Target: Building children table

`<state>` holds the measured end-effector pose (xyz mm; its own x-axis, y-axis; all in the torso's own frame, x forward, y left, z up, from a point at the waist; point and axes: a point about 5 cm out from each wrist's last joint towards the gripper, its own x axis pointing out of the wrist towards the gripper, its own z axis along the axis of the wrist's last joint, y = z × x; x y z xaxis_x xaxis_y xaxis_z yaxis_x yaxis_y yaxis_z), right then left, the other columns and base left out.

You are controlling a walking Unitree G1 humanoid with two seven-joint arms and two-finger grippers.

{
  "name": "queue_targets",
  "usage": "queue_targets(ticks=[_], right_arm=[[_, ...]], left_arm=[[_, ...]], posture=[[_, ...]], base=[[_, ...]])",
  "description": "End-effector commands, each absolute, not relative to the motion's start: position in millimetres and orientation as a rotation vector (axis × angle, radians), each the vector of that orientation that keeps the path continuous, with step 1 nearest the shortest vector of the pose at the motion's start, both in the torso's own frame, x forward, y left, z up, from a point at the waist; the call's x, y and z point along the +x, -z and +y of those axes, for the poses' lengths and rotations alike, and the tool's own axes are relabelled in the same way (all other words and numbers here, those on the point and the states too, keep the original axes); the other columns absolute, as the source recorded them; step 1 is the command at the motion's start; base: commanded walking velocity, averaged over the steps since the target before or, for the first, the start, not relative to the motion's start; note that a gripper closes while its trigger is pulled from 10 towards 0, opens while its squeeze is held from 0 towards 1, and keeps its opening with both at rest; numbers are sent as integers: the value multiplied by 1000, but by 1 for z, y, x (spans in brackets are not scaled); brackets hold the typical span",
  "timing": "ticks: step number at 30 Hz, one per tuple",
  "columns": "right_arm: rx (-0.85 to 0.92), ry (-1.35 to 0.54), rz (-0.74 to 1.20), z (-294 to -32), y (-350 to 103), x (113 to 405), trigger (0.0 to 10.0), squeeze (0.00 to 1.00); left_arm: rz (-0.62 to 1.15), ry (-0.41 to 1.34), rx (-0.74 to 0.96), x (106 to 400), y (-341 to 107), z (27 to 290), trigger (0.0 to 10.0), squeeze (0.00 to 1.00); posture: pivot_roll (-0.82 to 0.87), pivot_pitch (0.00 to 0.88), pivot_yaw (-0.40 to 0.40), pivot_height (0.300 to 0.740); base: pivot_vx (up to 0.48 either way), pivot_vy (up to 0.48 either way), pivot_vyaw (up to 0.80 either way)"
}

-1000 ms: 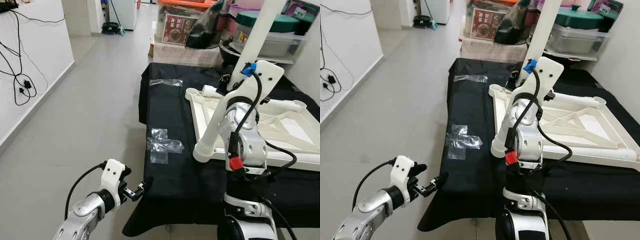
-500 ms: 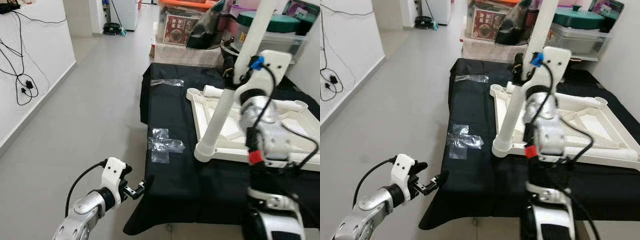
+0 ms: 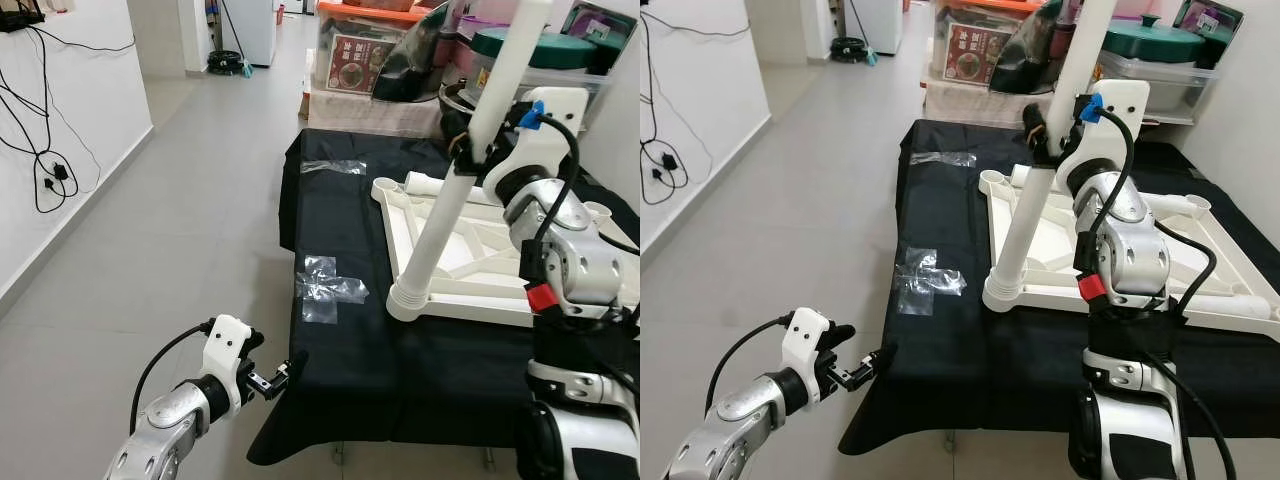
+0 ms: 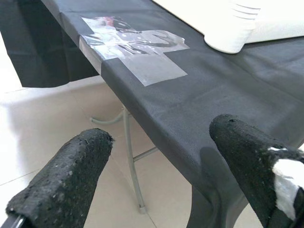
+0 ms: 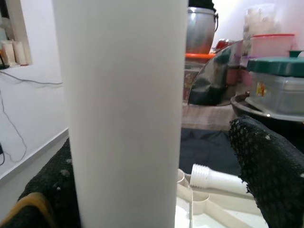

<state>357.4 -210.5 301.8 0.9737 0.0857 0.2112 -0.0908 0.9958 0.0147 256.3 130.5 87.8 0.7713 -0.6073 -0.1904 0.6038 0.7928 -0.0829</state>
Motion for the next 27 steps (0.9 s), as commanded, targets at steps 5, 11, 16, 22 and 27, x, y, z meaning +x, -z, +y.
queue_targets(ticks=[5, 11, 16, 22, 27], right_arm=[[-5, -173, -149, -219, -302, 366, 10000, 0], [-10, -233, -114, -222, -302, 370, 10000, 0], [12, -311, -103, -221, -304, 372, 10000, 0], [2, -389, -82, -223, -303, 376, 9686, 0], [15, -469, -85, -221, -307, 377, 10000, 0]], left_arm=[[235, 661, -3, 255, -84, 131, 10000, 0], [236, 661, 0, 255, -84, 131, 10000, 0], [235, 663, 1, 256, -84, 131, 10000, 0], [237, 664, 2, 255, -83, 131, 10000, 0], [237, 664, 1, 255, -83, 130, 10000, 0]], posture=[[-40, 0, -95, 740], [-39, 0, -97, 740], [-39, 0, -97, 740], [-40, 0, -97, 740], [-37, 0, -99, 740]], base=[[0, 0, 0], [0, 0, 0], [0, 0, 0], [0, 0, 0], [0, 0, 0]])
